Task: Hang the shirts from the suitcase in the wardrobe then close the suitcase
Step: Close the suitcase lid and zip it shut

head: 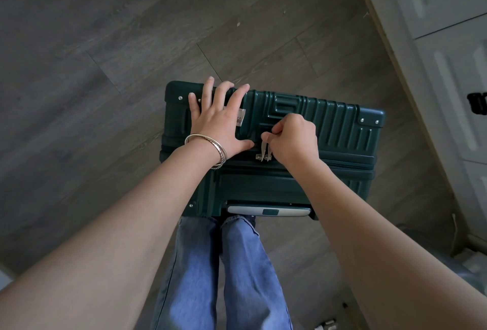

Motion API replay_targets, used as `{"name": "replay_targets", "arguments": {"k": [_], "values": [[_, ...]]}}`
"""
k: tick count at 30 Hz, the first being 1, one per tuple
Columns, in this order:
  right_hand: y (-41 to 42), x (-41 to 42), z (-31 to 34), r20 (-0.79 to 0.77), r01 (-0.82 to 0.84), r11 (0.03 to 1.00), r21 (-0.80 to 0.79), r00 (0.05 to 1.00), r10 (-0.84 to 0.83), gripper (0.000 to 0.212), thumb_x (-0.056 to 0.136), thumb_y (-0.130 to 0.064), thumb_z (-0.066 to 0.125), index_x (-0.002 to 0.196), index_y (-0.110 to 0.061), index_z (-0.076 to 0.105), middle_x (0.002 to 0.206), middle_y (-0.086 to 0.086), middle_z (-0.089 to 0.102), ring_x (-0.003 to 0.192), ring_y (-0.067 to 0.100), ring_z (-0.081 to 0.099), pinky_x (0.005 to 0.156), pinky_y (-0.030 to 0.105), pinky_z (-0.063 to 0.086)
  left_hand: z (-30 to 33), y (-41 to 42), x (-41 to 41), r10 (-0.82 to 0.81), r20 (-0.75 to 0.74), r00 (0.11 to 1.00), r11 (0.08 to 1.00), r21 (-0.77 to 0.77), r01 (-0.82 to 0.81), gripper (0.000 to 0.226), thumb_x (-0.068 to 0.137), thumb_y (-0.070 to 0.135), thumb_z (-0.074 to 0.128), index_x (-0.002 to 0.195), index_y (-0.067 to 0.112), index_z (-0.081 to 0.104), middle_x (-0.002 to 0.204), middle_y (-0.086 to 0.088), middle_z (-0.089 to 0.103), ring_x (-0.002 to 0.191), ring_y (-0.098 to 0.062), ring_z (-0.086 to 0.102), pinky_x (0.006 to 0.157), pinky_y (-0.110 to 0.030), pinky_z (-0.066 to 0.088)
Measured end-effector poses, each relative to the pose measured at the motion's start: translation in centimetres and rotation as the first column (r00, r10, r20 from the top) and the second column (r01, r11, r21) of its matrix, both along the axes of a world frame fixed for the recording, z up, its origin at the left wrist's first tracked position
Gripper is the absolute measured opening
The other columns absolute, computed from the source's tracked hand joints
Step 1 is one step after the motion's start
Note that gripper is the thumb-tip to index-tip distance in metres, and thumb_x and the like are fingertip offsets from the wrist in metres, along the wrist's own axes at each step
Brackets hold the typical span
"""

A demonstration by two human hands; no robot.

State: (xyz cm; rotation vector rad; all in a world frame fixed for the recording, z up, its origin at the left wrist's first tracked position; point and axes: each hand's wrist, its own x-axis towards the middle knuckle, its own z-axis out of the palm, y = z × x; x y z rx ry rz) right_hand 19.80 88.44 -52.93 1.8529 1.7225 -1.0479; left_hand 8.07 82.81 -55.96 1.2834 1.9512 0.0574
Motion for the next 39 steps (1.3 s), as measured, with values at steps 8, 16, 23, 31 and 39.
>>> {"name": "replay_targets", "arguments": {"k": [8, 16, 23, 31, 39], "values": [[0.1, -0.3, -0.5, 0.016, 0.049, 0.999, -0.019, 0.999, -0.048, 0.014, 0.087, -0.021, 0.065, 0.092, -0.007, 0.065, 0.102, 0.011, 0.065, 0.087, 0.027, 0.058, 0.067, 0.031, 0.042, 0.2, 0.0, 0.0, 0.011, 0.015, 1.000, 1.000, 0.001, -0.011, 0.101, 0.066, 0.044, 0.075, 0.145, 0.032, 0.013, 0.151, 0.002, 0.013, 0.144, -0.027, -0.010, 0.113, -0.056, -0.006], [0.0, -0.7, -1.1, 0.047, 0.045, 0.999, 0.010, 0.998, -0.045, 0.018, 0.088, -0.021, 0.065, 0.099, -0.007, 0.063, 0.100, 0.012, 0.065, 0.085, 0.029, 0.059, 0.065, 0.030, 0.041, 0.2, 0.2, 0.3, 0.017, -0.013, 1.000, 1.000, 0.002, -0.017, 0.101, 0.066, 0.049, 0.073, 0.145, 0.030, 0.012, 0.152, -0.001, 0.011, 0.144, -0.030, -0.010, 0.112, -0.057, -0.007], [0.0, -0.6, -1.0, 0.051, 0.043, 0.999, 0.008, 0.998, -0.043, 0.022, 0.087, -0.024, 0.066, 0.101, -0.007, 0.064, 0.098, 0.010, 0.063, 0.089, 0.029, 0.060, 0.065, 0.030, 0.040, -0.2, 0.3, 1.3, 0.048, -0.072, 0.996, 0.999, 0.014, -0.047, 0.104, 0.062, 0.061, 0.070, 0.144, 0.028, 0.014, 0.152, -0.003, 0.012, 0.144, -0.032, -0.008, 0.112, -0.059, -0.006], [0.5, 0.9, -0.5, -0.078, -0.002, 1.000, -0.019, 0.997, 0.000, 0.020, 0.083, -0.031, 0.069, 0.087, -0.012, 0.068, 0.079, 0.002, 0.061, 0.078, 0.018, 0.058, 0.067, 0.027, 0.045, -0.7, 0.4, 1.7, 0.065, -0.108, 0.992, 0.998, 0.016, -0.063, 0.108, 0.056, 0.060, 0.075, 0.142, 0.030, 0.015, 0.149, -0.001, 0.015, 0.144, -0.031, -0.008, 0.111, -0.059, -0.007], [1.1, 2.9, -0.4, 0.076, -0.200, 0.923, 0.329, 0.980, 0.186, 0.052, 0.079, -0.049, 0.068, 0.116, -0.018, 0.051, 0.129, 0.005, 0.041, 0.122, 0.023, 0.038, 0.082, 0.031, 0.043, -0.5, 0.6, 1.4, 0.047, -0.082, 0.995, 0.999, 0.004, -0.047, 0.112, 0.053, 0.063, 0.075, 0.142, 0.029, 0.015, 0.149, -0.001, 0.015, 0.144, -0.031, -0.011, 0.111, -0.060, -0.008]]}}
